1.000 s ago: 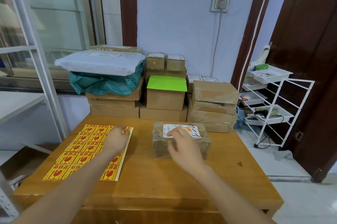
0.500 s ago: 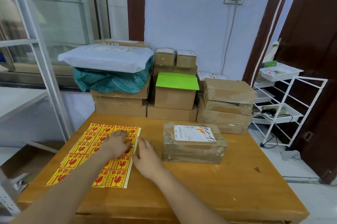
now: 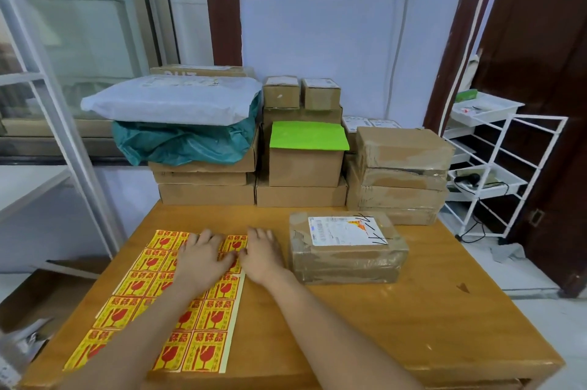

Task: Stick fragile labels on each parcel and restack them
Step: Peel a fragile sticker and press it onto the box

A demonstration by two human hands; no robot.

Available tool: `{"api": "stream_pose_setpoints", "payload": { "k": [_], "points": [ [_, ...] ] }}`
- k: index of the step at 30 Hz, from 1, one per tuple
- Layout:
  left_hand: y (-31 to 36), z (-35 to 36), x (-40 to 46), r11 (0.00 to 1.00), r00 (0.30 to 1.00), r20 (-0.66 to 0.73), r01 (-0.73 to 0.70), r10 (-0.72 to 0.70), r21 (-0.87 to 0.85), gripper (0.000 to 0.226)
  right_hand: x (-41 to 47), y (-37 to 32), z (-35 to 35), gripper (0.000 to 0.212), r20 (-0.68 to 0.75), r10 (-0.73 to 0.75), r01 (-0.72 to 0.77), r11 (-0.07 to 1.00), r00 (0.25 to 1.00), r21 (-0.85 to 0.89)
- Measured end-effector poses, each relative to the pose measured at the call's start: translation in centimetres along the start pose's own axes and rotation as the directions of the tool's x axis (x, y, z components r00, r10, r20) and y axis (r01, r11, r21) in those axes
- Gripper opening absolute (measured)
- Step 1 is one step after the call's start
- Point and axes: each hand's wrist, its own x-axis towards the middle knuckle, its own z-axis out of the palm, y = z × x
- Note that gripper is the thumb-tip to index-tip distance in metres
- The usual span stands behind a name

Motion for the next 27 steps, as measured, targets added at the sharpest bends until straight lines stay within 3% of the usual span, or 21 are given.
{"api": "stream_pose_setpoints", "payload": {
  "k": [6, 14, 22, 27],
  "points": [
    [0.1, 0.4, -0.1, 1.0, 0.999, -0.044, -0.009, 0.009, -0.008, 0.051, 0.7, 0.2, 0.5, 0.05, -0.057, -0.015, 0.009, 0.994, 0.998, -0.111],
    [-0.2, 0.6, -0.1, 1.0, 0.998, -0.056, -0.013, 0.011, -0.029, 0.051, 0.7, 0.2, 0.5, 0.043, -0.04, -0.01, 0.005, 0.992, 0.999, -0.126],
    [-0.2, 0.5, -0.4, 0.998, 0.998, -0.061, -0.011, 0.008, -0.057, 0.052, 0.5, 0.7, 0.7, 0.041, -0.069, -0.031, 0.028, 0.999, 0.997, -0.046],
    [-0.8, 0.6, -0.1, 0.977, 0.996, -0.082, 0.01, -0.028, -0.213, 0.051, 1.3, 1.0, 1.1, 0.035, -0.118, -0.036, 0.039, 0.999, 0.992, 0.024]
  ]
}}
